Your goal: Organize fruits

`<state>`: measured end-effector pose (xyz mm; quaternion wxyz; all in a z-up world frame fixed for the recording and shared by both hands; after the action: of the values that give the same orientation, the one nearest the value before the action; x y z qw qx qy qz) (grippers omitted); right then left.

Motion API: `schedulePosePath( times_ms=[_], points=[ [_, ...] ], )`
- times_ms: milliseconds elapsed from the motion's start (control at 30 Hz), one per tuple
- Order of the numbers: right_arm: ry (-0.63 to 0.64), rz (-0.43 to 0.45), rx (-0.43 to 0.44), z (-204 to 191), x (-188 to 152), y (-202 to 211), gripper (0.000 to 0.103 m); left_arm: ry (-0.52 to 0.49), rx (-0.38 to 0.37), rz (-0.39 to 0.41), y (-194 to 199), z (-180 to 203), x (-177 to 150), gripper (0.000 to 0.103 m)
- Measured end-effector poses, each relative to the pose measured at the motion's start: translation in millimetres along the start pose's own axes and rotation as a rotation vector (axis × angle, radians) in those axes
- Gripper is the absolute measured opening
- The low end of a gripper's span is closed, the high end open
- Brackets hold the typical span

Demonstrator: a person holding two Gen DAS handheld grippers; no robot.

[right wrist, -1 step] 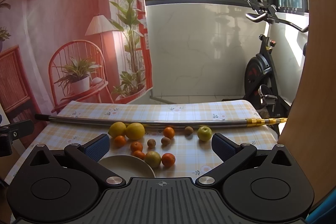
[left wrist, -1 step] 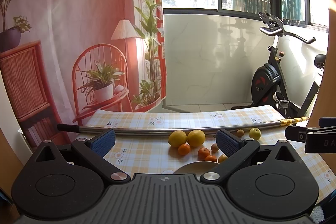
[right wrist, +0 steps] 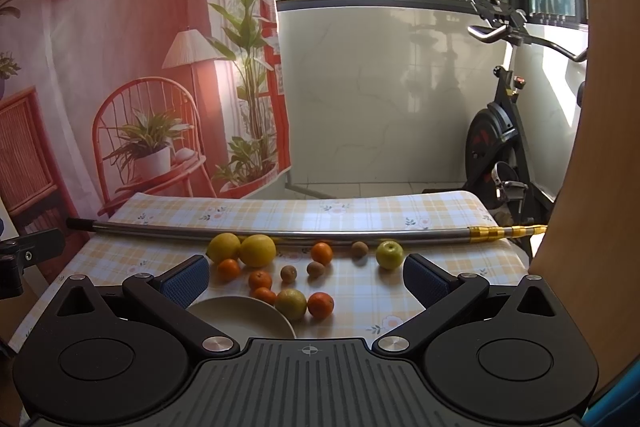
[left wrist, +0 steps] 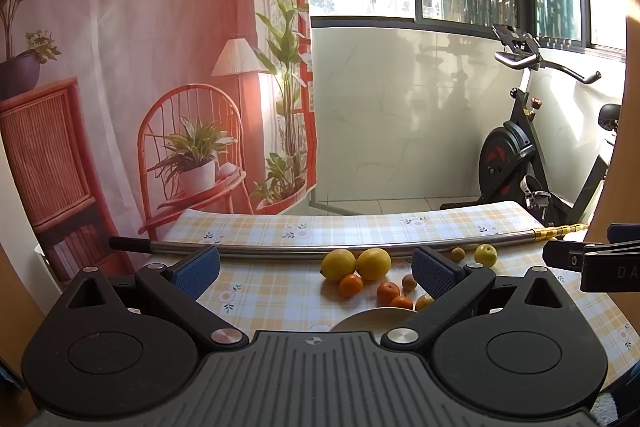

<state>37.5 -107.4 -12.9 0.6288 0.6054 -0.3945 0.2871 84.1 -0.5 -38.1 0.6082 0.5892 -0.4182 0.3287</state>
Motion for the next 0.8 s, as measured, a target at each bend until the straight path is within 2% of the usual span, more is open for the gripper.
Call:
schedulePosePath(
  times_ms=[800],
  points=[
    [-0.007, 0.011, 0.001, 2.4, -0.2, 0.6, 0.103, -0.004, -0.002, 0.030, 3.6, 1.9, 0.2, 0.103]
  ],
)
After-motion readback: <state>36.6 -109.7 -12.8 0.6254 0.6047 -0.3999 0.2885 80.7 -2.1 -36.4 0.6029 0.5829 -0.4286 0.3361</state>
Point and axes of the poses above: each gripper's, at about its wrist camera, not at the fingertips, and y roughly against the way its jaws point, z to its right, x to its top, the point moved 10 cm from there along -y, roughly the way its jaws point, and after that the axes turned 5 degrees about -x, right-handed, at the moved point
